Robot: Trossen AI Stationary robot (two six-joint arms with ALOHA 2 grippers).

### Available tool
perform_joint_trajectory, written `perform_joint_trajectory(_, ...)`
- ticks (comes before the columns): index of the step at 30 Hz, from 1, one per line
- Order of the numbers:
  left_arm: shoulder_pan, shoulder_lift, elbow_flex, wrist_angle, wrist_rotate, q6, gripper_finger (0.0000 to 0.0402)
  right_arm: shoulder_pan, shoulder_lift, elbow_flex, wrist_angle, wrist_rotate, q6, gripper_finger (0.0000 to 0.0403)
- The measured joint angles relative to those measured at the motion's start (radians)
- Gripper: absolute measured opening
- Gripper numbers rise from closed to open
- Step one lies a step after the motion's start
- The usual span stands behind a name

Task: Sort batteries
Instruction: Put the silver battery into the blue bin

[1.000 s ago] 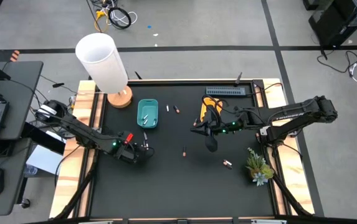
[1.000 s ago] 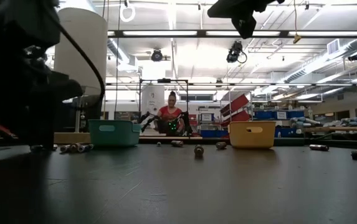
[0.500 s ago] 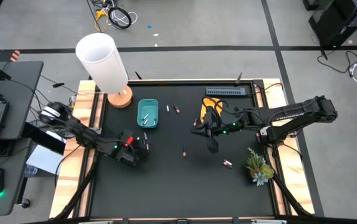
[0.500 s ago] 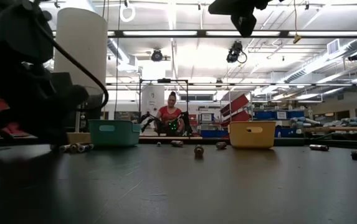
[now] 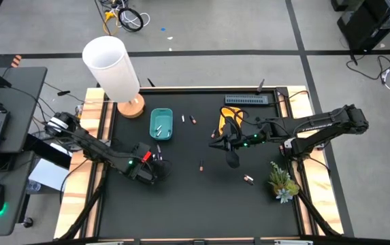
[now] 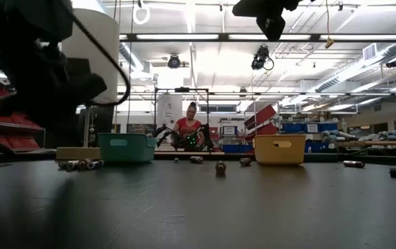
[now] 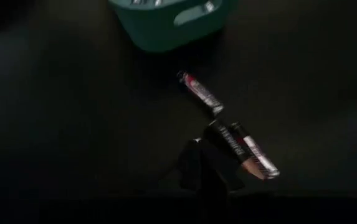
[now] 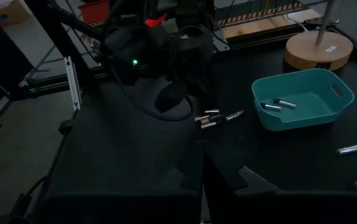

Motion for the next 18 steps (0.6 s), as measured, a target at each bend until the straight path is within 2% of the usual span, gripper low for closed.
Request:
perform_joint_trajectory(7, 0.0, -0.001, 0.122, -0.162, -0.005, 0.0, 0.001, 0.003, 0.0, 0.0, 0.0, 0.0, 0.004, 0.0013)
perform_joint_trajectory(11, -0.031, -0.002, 0.157, -0.119, -0.037, -0.009, 0.0011, 0.007, 0.0, 0.0, 0.001, -0.001, 0.003, 0.0021)
perform_joint_trajectory(13, -0.076, -0.002, 0.157, -0.059, -0.141, -0.017, 0.0013, 0.01, 0.0, 0.0, 0.002, -0.001, 0.005, 0.0024)
perform_joint_trajectory(16, -0.165, 0.006, 0.127, 0.045, -0.397, -0.03, 0.0014, 0.017, 0.0, 0.0, 0.01, 0.004, 0.007, 0.0022)
perform_joint_trajectory(18, -0.22, 0.025, 0.088, 0.086, -0.505, -0.051, 0.0014, 0.026, 0.0, 0.0, 0.01, 0.021, 0.008, 0.0019)
